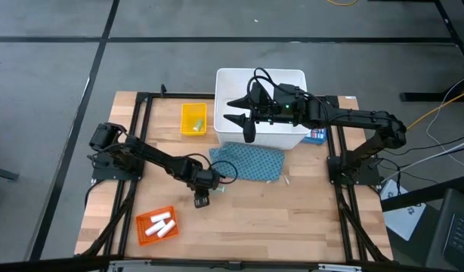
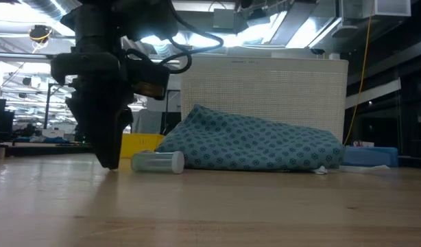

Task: Pick & place medical supplies in basket/bin
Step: Put the light green bottle into the yellow bin

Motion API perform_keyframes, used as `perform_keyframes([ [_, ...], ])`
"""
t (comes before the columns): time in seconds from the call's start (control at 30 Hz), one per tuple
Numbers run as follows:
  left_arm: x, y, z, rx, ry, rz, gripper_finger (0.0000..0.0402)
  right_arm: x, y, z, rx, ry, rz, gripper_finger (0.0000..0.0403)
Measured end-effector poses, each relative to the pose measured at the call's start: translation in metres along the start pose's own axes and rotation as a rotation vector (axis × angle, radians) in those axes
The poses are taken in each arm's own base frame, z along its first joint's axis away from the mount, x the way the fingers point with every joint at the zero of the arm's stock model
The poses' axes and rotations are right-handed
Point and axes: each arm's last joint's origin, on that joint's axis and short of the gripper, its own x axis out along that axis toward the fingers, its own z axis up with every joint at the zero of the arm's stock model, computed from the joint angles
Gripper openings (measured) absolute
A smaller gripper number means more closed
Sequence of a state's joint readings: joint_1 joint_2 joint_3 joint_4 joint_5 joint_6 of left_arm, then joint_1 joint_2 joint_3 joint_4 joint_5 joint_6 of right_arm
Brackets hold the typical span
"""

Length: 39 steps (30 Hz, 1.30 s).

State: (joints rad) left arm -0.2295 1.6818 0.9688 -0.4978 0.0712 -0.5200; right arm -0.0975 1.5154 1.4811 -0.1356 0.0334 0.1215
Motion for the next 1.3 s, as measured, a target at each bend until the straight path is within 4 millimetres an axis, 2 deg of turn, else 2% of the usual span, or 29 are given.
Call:
perform_keyframes([
  [0.17,-0.005,0.001,0.003,0.04,-0.053,0.048,0.0233,0.0,0.0,0.0,0.0,0.001,0.0,0.0224],
  [0.33,-0.01,-0.002,0.012,0.161,-0.104,0.078,0.0241,0.0,0.0,0.0,0.0,0.002,0.0,0.0224],
  [0.63,-0.008,-0.001,0.019,0.301,-0.129,0.028,0.0235,0.0,0.0,0.0,0.0,0.003,0.0,0.0224],
  [1.0,0.005,0.006,0.024,0.303,-0.109,-0.021,0.0211,0.0,0.0,-0.001,-0.003,0.008,-0.004,0.0224],
  [1.3,0.013,0.009,0.026,0.278,-0.098,-0.016,0.0167,0.0,0.0,-0.002,-0.004,0.02,-0.006,0.0224],
])
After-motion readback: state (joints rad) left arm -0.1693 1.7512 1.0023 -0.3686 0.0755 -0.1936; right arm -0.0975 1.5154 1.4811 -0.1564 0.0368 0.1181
